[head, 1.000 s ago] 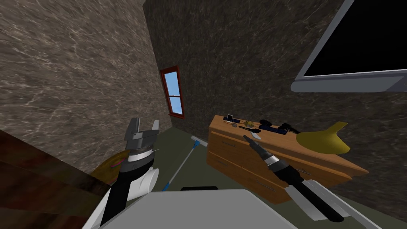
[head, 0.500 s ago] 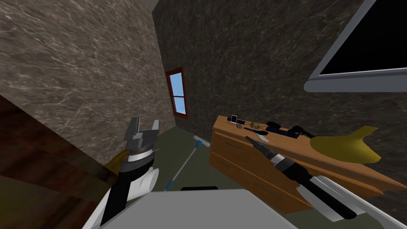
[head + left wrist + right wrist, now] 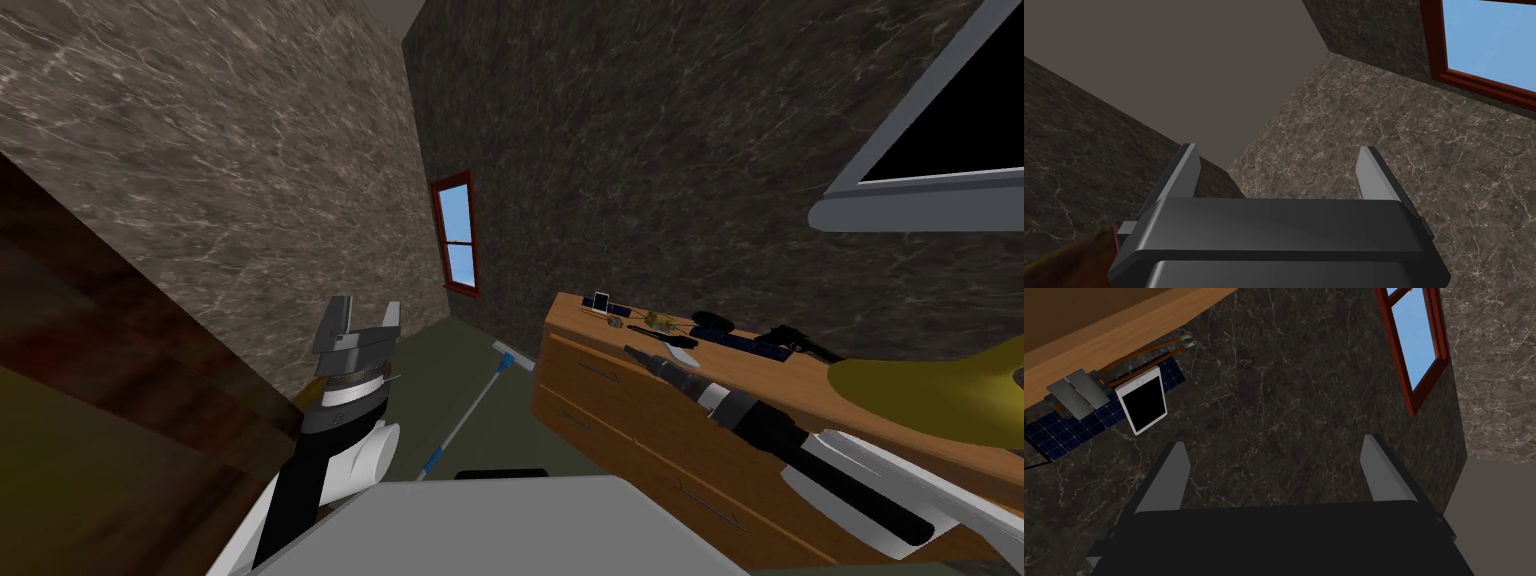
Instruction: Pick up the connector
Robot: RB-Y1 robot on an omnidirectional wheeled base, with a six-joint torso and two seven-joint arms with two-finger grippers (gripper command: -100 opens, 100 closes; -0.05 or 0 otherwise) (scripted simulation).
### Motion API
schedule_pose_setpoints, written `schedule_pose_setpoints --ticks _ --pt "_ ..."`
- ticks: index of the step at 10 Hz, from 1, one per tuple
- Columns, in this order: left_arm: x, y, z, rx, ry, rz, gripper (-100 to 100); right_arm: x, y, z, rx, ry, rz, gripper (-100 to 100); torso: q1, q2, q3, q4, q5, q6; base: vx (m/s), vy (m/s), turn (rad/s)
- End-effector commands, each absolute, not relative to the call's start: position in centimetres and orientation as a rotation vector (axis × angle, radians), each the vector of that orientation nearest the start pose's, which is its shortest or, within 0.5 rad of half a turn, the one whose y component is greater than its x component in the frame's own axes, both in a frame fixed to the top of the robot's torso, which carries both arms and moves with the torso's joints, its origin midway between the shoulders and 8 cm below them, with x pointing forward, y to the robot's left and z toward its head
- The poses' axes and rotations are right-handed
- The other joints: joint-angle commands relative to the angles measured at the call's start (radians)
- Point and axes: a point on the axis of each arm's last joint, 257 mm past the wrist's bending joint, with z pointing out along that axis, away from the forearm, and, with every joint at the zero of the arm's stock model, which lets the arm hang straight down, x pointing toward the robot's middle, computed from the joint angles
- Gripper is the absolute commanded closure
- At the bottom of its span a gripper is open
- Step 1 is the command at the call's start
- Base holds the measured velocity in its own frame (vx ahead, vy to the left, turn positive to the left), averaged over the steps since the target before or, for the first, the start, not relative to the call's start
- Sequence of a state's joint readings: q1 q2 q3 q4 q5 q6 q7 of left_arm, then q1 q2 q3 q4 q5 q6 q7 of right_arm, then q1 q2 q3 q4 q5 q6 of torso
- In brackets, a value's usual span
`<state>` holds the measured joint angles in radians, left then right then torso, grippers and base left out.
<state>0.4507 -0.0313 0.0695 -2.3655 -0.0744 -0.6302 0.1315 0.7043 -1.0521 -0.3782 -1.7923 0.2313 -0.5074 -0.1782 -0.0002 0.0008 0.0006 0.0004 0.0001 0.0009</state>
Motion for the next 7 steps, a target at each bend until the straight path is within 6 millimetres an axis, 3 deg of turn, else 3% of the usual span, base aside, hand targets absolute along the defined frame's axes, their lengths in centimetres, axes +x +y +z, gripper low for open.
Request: schedule_pose_setpoints --ticks 1,2,3,4,5,6,7 --pt "29.8 27.6 9.6 -0.449 0.432 -1.378 0 36.8 -48.8 -12.0 0.099 1.759 0.474 -100 0.000 0.000 0.000 0.000 0.000 0.000 0.016 0.033 0.177" --pt "29.8 27.6 9.6 -0.449 0.432 -1.378 0 37.1 -48.6 -11.7 0.071 1.771 0.468 -100 0.001 -0.001 0.000 0.000 0.000 -0.001 0.018 0.024 0.102" --pt "29.8 27.6 9.6 -0.449 0.432 -1.378 0 36.6 -50.3 -12.2 0.045 1.817 0.420 -100 0.000 -0.001 0.000 0.000 0.000 0.000 0.023 0.028 0.166" --pt "29.8 27.6 9.6 -0.449 0.432 -1.378 0 37.0 -50.1 -11.9 0.016 1.830 0.412 -100 0.000 -0.001 -0.001 0.000 0.000 -0.001 0.024 0.018 0.081" --pt "29.8 27.6 9.6 -0.449 0.432 -1.378 0 36.5 -51.8 -12.4 -0.010 1.876 0.366 -100 0.000 -0.001 -0.001 0.000 0.000 0.000 0.038 0.021 0.151" --pt "29.8 27.6 9.6 -0.449 0.432 -1.378 0 36.9 -51.6 -12.0 -0.044 1.890 0.356 -100 0.000 -0.002 -0.001 0.000 0.000 -0.001 0.033 0.013 0.077" --pt "29.8 27.6 9.6 -0.449 0.432 -1.378 0 36.4 -53.0 -12.4 -0.077 1.938 0.314 -100 0.000 -0.002 -0.001 0.000 0.000 0.000 0.042 0.012 0.152"
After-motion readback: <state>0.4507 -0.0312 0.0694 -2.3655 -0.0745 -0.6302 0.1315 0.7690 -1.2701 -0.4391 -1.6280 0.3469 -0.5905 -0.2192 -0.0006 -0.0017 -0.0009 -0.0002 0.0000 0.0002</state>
